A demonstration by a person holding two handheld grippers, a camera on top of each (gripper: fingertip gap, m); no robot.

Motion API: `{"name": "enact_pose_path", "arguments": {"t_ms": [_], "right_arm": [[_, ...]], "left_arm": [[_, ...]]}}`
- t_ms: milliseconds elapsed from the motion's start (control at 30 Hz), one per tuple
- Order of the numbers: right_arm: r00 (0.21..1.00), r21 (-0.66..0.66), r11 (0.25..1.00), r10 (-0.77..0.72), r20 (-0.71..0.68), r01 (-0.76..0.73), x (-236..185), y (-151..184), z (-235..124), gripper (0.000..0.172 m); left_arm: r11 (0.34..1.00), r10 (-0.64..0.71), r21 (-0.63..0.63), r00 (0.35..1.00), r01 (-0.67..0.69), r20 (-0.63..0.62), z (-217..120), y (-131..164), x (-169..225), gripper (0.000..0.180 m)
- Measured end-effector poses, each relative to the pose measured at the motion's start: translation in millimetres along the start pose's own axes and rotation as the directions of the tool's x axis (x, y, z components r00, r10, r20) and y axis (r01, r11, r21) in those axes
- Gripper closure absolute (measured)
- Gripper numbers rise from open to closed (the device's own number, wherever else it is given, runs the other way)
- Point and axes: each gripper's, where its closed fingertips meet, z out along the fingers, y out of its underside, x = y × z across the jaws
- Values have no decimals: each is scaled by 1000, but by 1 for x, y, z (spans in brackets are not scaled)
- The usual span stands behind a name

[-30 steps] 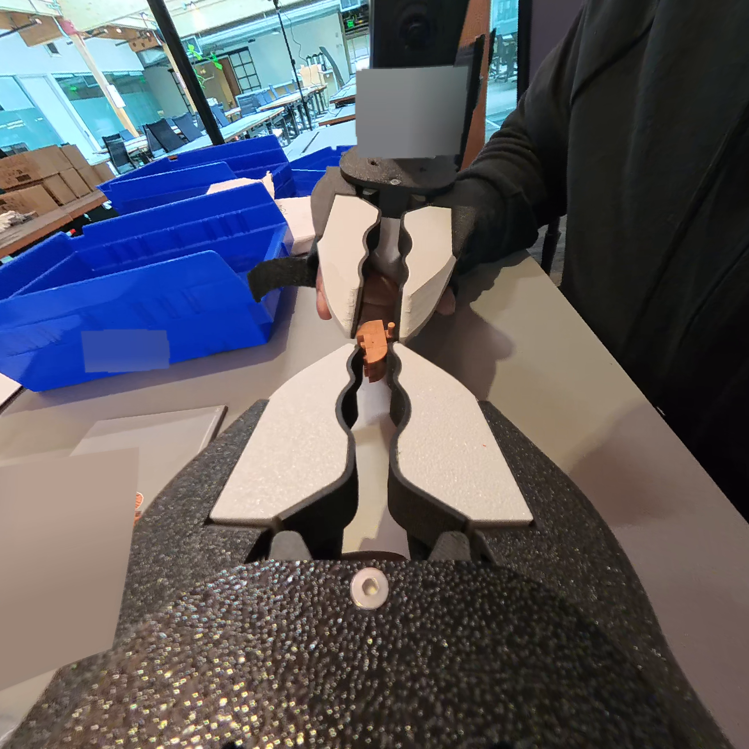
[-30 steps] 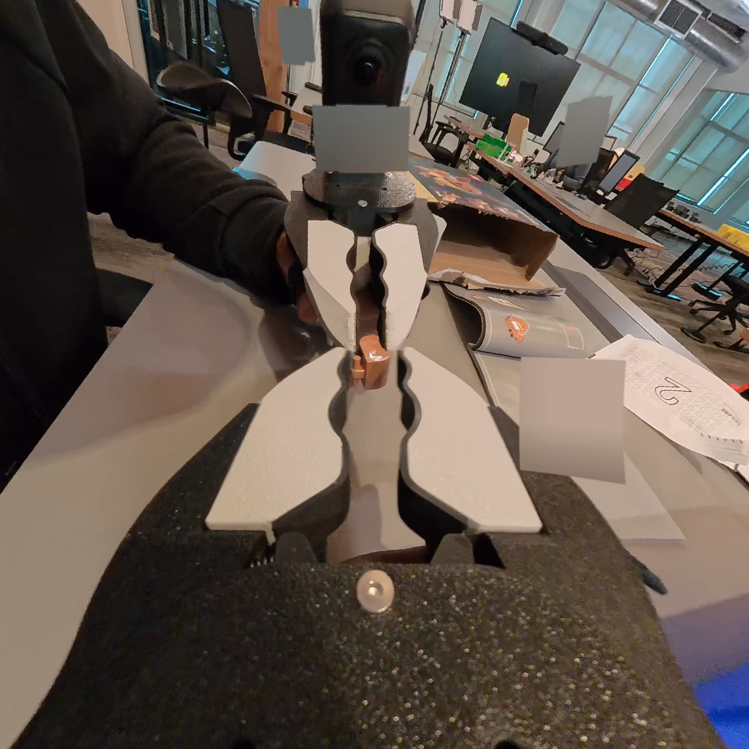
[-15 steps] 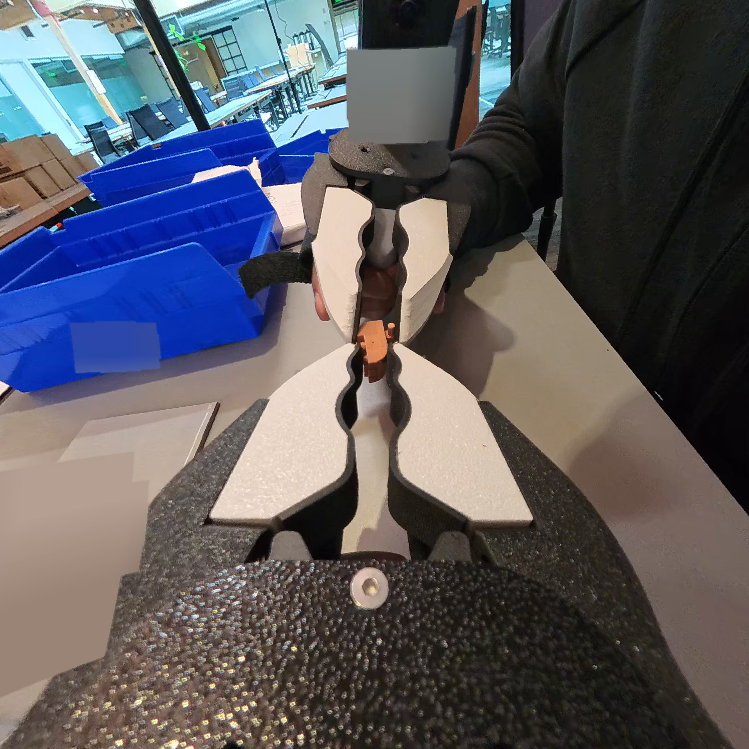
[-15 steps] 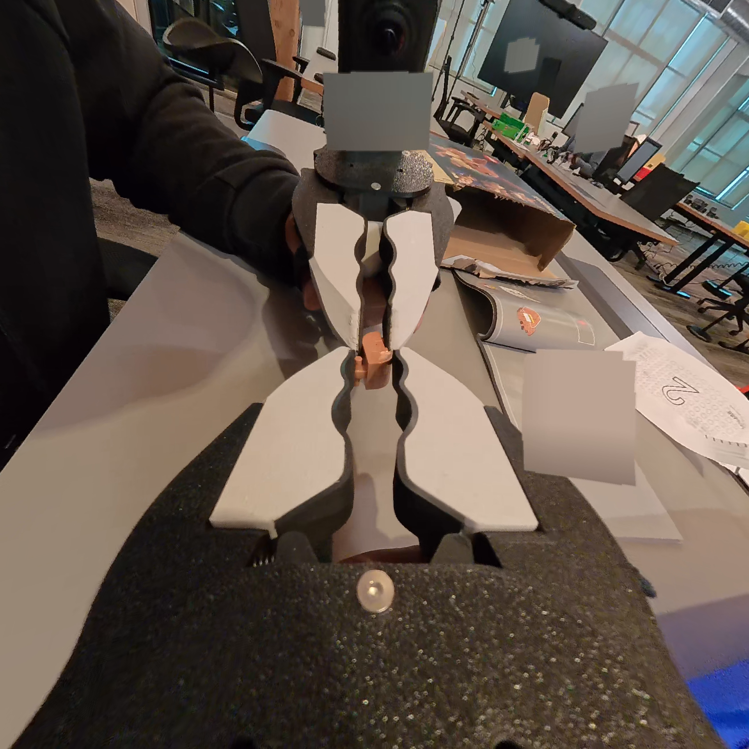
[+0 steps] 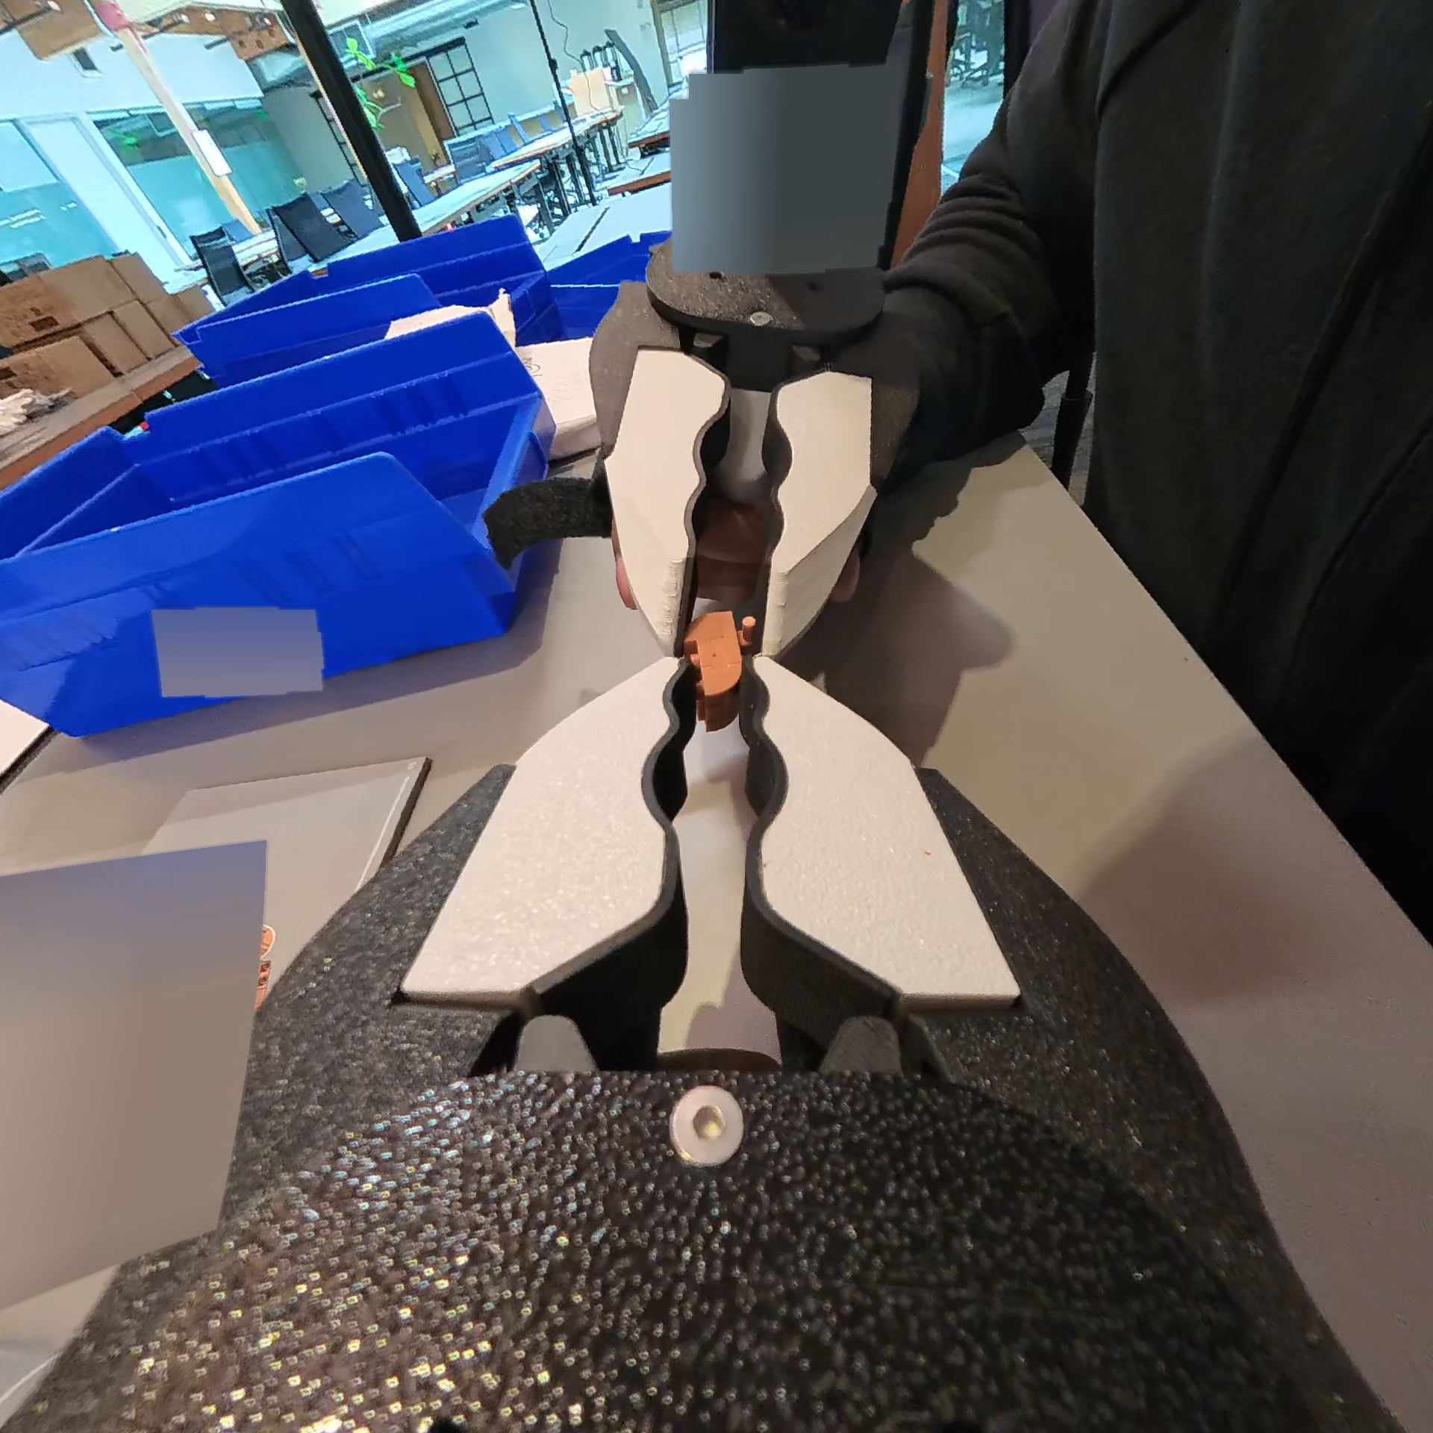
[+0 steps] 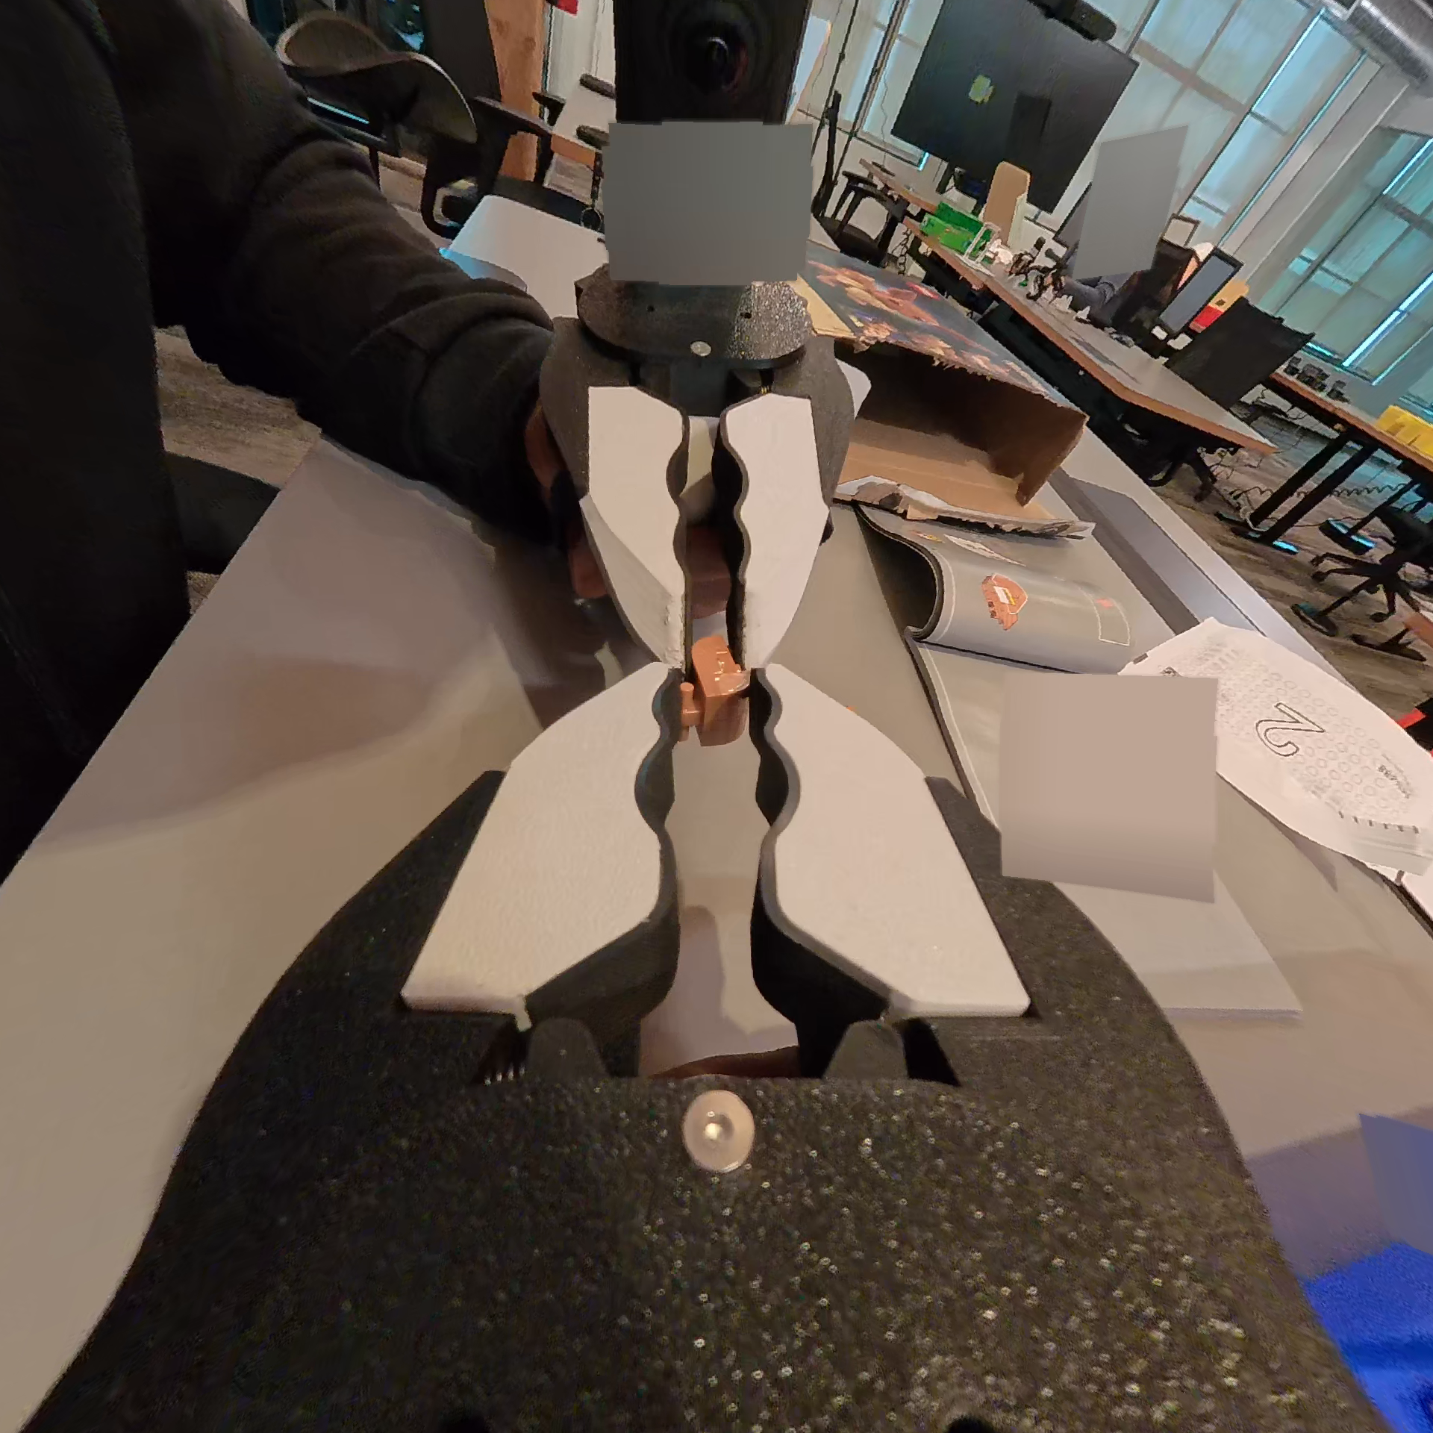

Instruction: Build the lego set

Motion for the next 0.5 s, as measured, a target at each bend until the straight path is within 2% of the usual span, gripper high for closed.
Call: {"name": "enact_pose_path", "arguments": {"t_ms": [133, 267, 333, 500], "right_arm": [[998, 36, 998, 56, 33, -58, -1, -2, -1, 155], [998, 37, 998, 51, 24, -52, -1, 0, -1, 154], [999, 30, 998, 54, 3, -54, 3, 3, -1, 147], [991, 21, 991, 130, -25, -130, 18, 11, -3, 141]], "left_arm": [[1000, 21, 14, 1000, -21, -7, 0, -2, 1, 170], [998, 63, 17, 998, -63, 2, 0, -2, 2, 170], [997, 73, 7, 997, -73, 14, -1, 0, 0, 170], [999, 36, -8, 998, -35, 59, -5, 6, -13, 170]]}}
